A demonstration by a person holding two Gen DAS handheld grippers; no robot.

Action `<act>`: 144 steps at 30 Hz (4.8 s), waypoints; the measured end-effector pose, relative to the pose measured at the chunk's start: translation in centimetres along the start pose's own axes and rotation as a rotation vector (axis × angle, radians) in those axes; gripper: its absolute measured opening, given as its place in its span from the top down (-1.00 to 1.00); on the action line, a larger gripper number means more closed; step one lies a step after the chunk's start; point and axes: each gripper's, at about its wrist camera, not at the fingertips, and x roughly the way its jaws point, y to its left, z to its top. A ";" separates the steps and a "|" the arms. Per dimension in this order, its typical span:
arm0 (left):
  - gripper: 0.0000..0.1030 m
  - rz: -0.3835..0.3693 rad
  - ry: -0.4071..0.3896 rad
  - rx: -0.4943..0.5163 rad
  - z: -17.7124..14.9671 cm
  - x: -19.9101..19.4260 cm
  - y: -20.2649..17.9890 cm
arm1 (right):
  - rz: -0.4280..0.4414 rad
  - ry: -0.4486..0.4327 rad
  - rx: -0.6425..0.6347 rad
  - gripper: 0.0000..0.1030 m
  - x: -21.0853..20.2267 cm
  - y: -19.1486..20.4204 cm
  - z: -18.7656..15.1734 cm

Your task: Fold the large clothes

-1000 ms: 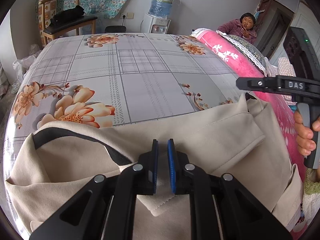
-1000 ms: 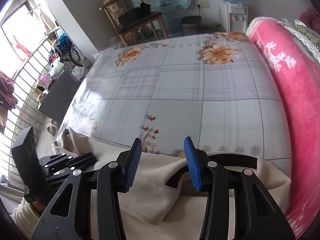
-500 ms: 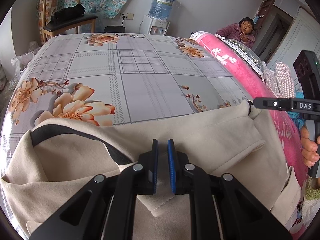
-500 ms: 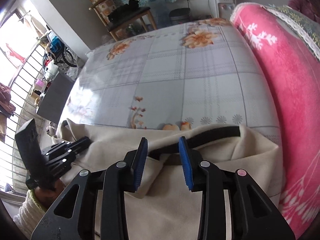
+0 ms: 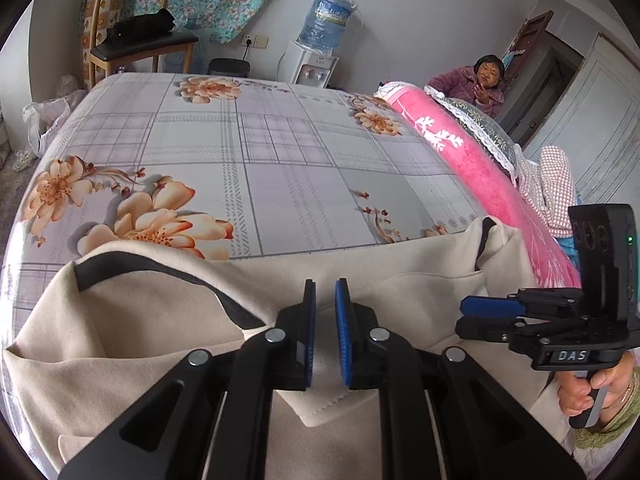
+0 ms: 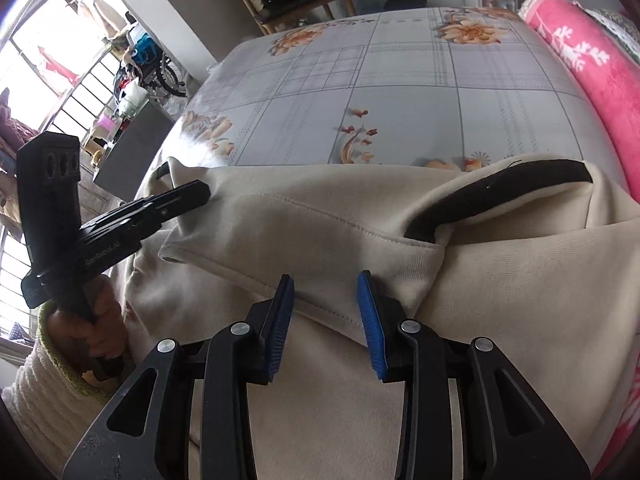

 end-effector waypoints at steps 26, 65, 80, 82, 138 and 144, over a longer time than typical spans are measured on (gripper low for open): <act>0.78 -0.035 0.101 -0.071 -3.8 -0.2 -0.8 | -0.046 0.020 -0.143 0.40 2.4 4.5 1.6; 0.78 -0.065 0.057 -0.090 -4.4 -0.5 -0.2 | -0.067 0.001 -0.120 0.32 1.7 3.5 0.9; 0.78 -0.058 0.040 -0.079 -4.7 -0.5 -0.4 | -0.016 0.002 -0.090 0.01 -0.1 2.9 -0.6; 0.78 -0.054 0.039 -0.077 -4.7 -0.5 -0.4 | -0.027 0.000 -0.098 -0.03 -0.5 3.3 -0.7; 0.18 0.202 0.224 -0.093 -6.4 -6.3 -1.3 | -0.120 -0.067 -0.163 -0.28 -5.5 3.5 -4.1; -0.12 0.228 0.176 -0.103 -9.1 -10.6 -1.4 | -0.105 -0.080 -0.151 -0.40 -8.2 3.9 -7.3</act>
